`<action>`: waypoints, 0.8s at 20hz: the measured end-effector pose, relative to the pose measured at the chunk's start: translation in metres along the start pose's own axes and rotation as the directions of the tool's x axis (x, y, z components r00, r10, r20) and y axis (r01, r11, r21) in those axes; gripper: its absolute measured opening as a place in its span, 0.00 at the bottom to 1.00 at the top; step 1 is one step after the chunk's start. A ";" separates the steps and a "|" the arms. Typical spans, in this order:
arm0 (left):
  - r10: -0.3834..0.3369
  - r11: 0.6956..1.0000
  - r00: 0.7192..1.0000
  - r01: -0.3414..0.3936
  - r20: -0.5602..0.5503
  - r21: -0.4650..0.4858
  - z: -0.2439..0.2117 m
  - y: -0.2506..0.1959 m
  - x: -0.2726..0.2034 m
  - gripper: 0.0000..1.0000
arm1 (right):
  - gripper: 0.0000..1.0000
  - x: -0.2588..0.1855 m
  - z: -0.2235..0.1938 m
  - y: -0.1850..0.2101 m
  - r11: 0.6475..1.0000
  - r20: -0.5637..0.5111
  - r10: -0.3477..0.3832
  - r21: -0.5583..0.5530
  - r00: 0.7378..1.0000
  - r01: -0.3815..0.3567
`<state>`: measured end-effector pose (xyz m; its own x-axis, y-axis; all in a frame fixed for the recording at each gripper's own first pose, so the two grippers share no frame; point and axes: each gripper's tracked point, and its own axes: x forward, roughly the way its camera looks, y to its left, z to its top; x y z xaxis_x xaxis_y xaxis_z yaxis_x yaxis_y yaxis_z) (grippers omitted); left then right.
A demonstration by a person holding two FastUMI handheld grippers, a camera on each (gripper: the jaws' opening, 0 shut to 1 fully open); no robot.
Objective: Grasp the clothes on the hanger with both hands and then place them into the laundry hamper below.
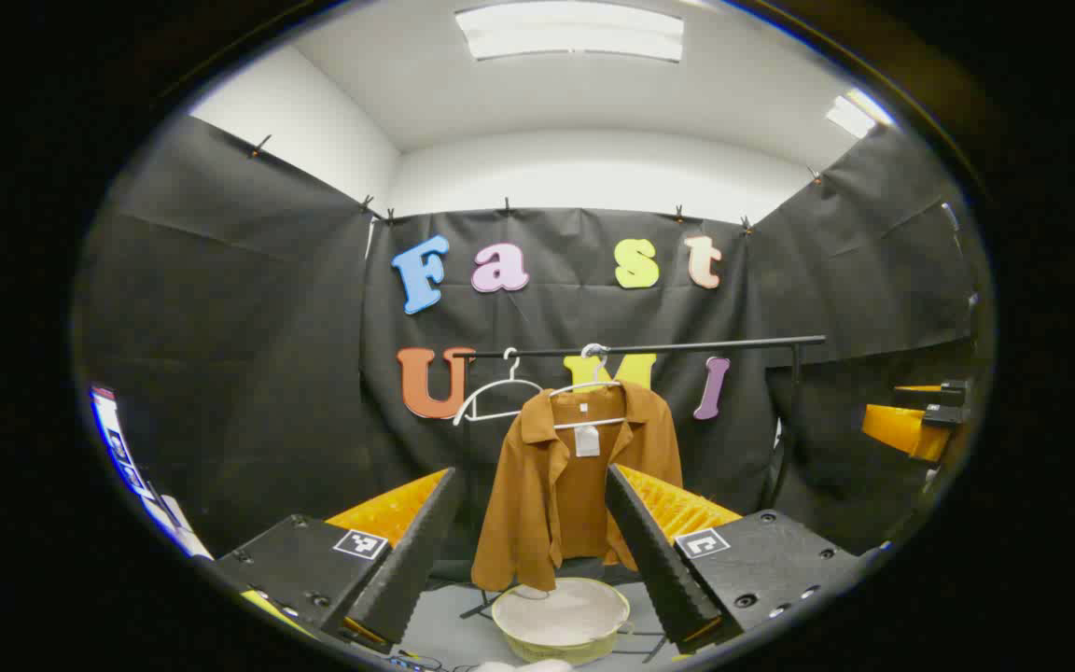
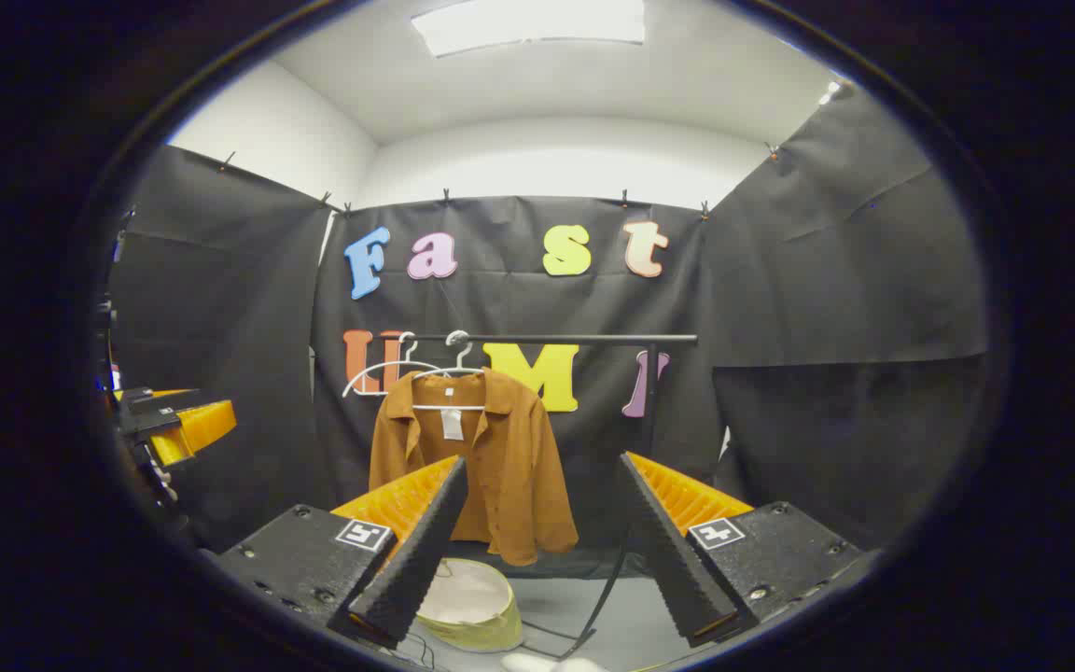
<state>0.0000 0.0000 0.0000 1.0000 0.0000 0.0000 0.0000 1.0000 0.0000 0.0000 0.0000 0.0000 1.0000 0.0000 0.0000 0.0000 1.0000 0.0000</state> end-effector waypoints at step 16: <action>0.000 1.000 1.000 0.000 -0.005 0.024 -0.009 0.016 -0.006 0.96 | 1.00 -0.006 -0.006 0.026 1.000 -0.022 0.011 0.021 1.000 -0.010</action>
<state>-0.0062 0.0156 -0.0086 1.0000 0.0003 -0.0051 -0.0002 0.9997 0.0239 -0.0061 0.0258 -0.0064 0.9997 0.0105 -0.0221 -0.0101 0.9997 0.0212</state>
